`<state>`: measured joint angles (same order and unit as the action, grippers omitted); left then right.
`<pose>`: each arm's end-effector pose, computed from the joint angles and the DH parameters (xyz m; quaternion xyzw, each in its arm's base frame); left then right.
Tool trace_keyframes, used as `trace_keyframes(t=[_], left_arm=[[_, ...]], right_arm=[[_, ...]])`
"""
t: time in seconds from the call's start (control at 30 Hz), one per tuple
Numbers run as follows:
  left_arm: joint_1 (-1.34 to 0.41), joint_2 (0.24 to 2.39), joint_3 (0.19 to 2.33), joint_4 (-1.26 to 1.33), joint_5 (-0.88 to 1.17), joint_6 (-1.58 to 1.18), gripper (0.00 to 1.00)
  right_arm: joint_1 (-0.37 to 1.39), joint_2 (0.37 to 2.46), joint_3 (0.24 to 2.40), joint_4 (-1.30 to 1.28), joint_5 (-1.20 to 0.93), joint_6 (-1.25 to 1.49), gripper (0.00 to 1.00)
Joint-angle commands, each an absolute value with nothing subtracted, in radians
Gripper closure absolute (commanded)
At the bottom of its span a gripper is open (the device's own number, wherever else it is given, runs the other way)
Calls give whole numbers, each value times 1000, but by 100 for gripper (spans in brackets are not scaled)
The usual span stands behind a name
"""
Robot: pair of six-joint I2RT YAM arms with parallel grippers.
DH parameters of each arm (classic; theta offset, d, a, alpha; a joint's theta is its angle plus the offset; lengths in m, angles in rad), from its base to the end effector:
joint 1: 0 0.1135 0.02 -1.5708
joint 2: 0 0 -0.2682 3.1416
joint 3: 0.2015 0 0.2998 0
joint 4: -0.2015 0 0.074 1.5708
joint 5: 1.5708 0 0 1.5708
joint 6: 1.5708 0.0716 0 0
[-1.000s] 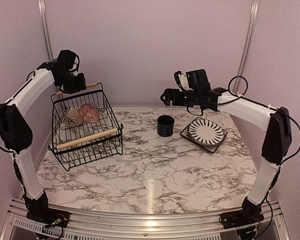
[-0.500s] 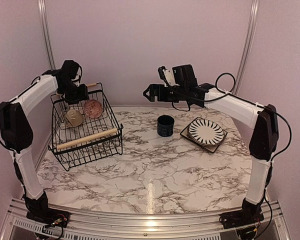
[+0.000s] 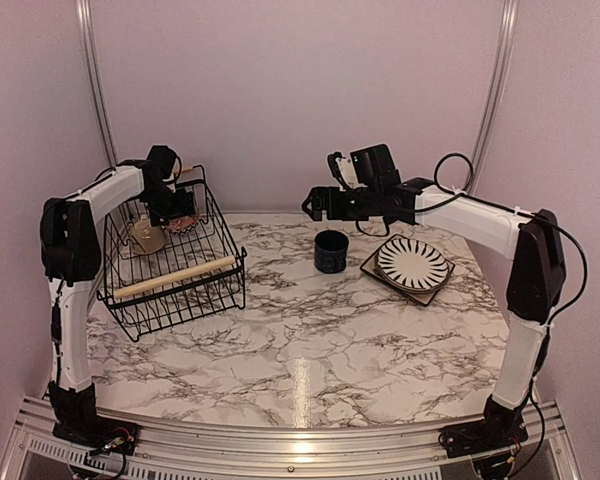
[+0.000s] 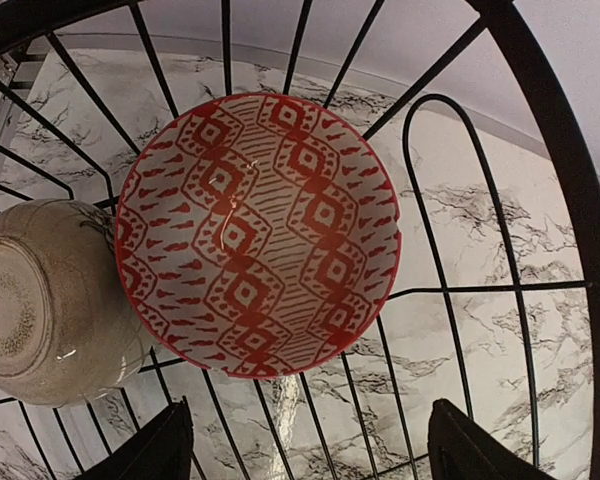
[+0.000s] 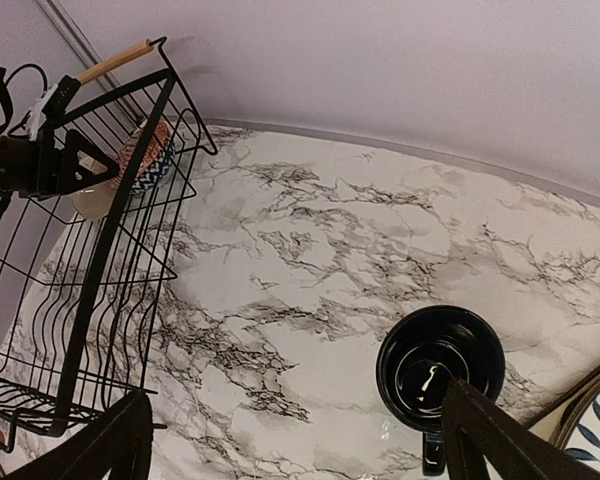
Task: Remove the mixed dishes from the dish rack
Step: Grab the bowl from the dish rack.
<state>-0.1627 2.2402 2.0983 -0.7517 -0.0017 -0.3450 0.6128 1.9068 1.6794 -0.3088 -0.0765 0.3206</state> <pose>0.5693 -0.0933 0.2282 -0.0861 0.9393 -0.0826 0.3217 0.4330 0.3111 0.2847 -0.1451 0.8565 0.2520 0.4264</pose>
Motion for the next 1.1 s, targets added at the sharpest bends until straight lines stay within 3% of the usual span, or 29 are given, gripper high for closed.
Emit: trace_keyframes(t=[0.0, 0.23, 0.53, 0.9, 1.07], left_arm=[[-141, 2280, 2120, -717, -44, -403, 18], [-108, 2322, 2098, -670, -72, -609, 11], [-107, 2263, 1893, -445, 60, -865, 23], [-94, 2218, 1666, -211, 132, -1213, 24], [-93, 2236, 1670, -105, 130, -1243, 25]], right_arm=[[605, 1860, 1669, -321, -53, 314, 3], [602, 1857, 1650, -320, -44, 313, 3], [600, 1850, 1627, -313, -38, 316, 3], [588, 1824, 1581, -296, -35, 314, 3], [583, 1814, 1569, -298, -34, 314, 3]])
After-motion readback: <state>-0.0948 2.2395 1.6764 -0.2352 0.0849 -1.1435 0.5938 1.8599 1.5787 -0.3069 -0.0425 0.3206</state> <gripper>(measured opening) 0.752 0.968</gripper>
